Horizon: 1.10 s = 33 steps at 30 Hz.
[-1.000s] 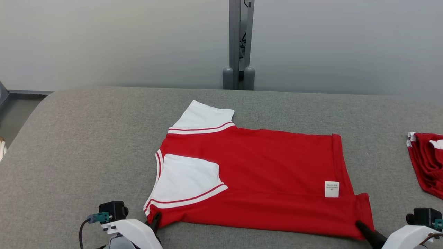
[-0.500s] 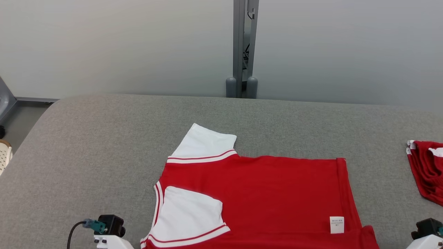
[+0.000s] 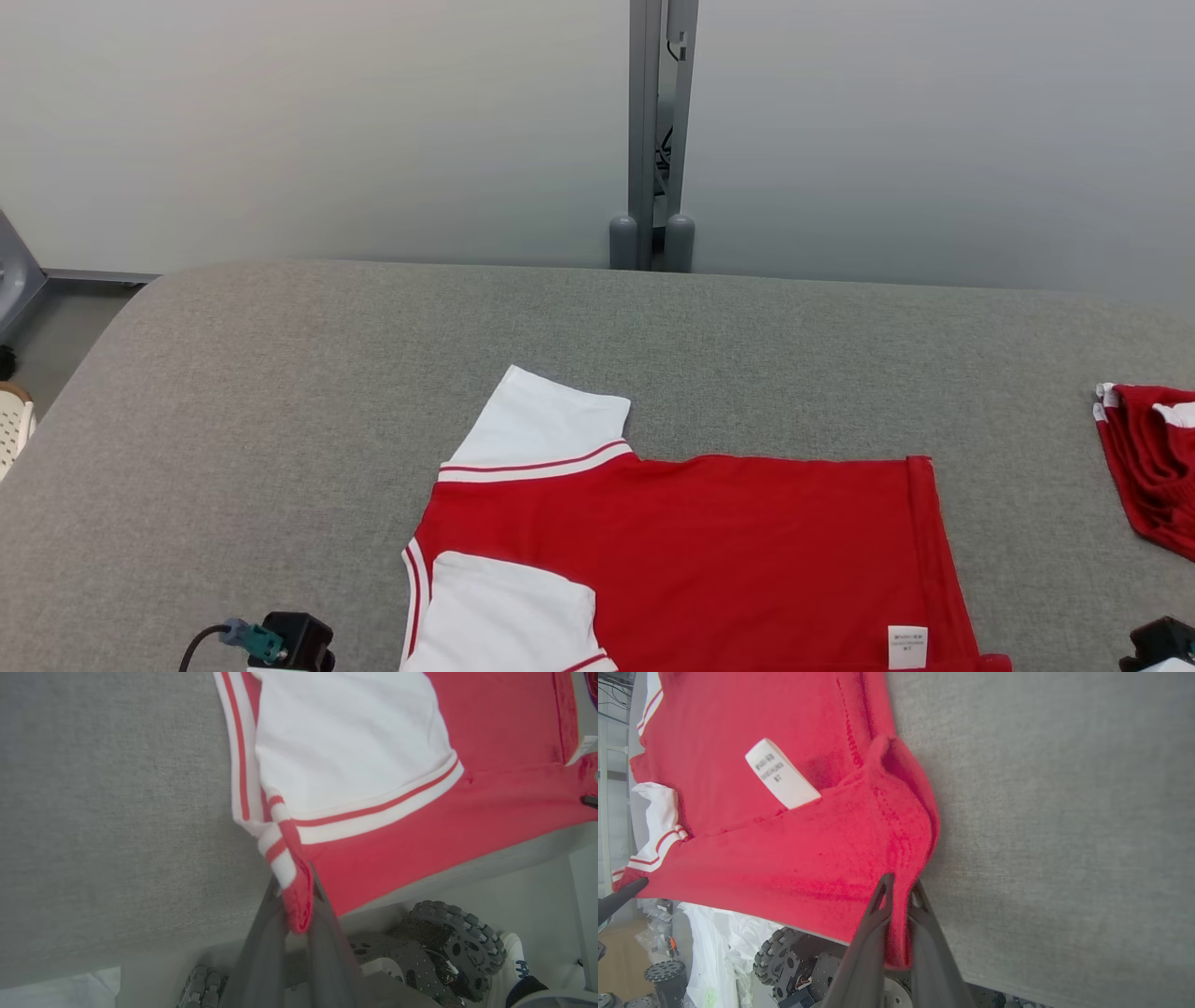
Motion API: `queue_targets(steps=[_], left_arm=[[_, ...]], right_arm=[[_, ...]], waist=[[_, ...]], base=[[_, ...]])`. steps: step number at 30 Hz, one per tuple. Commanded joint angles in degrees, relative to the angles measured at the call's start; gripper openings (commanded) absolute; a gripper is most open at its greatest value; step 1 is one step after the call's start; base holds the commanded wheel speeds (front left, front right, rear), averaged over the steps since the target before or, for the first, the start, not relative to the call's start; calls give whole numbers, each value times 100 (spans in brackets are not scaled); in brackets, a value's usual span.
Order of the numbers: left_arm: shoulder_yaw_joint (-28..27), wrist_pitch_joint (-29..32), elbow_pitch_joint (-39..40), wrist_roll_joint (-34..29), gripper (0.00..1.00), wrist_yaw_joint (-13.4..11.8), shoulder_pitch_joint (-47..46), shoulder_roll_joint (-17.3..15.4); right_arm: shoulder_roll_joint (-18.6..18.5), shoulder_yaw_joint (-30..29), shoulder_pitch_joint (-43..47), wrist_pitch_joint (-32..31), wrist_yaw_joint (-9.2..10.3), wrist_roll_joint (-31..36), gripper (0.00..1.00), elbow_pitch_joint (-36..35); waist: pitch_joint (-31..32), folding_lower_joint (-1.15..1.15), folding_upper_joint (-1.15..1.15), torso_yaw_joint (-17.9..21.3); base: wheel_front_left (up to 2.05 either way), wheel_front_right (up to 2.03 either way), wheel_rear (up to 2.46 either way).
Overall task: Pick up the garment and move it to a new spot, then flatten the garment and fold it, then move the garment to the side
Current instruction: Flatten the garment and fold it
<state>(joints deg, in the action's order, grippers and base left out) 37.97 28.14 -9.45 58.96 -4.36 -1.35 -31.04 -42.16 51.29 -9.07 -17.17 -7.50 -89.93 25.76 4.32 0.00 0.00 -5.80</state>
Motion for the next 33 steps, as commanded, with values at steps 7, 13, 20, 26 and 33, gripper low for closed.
queue_targets(steps=[7,13,20,26,33], left_arm=[[-121,-233,-80,-420,100,-473,-16,-286],[-716,-1404,-96,-797,100,-960,-376,-213],[-1063,-3190,-223,-1349,100,-1092,-857,334],[-1369,-4257,-817,-1514,100,-1200,-1083,1174],[-2209,-4332,-680,-2979,100,-1162,-868,2170]], right_arm=[[-96,-135,-57,105,-1,-39,100,384],[-184,-451,-393,1468,-1,614,100,449],[45,-652,-756,3154,-1,1867,100,562],[706,-1834,-742,3240,0,3478,100,364],[1634,-3090,-136,3244,0,5241,100,-149]], waist=[[-18,0,0,21],[-49,0,0,0],[-41,0,0,45],[-95,0,0,206],[-204,0,0,348]], base=[[0,0,0],[0,0,0],[0,0,0],[0,0,0],[0,0,0]])
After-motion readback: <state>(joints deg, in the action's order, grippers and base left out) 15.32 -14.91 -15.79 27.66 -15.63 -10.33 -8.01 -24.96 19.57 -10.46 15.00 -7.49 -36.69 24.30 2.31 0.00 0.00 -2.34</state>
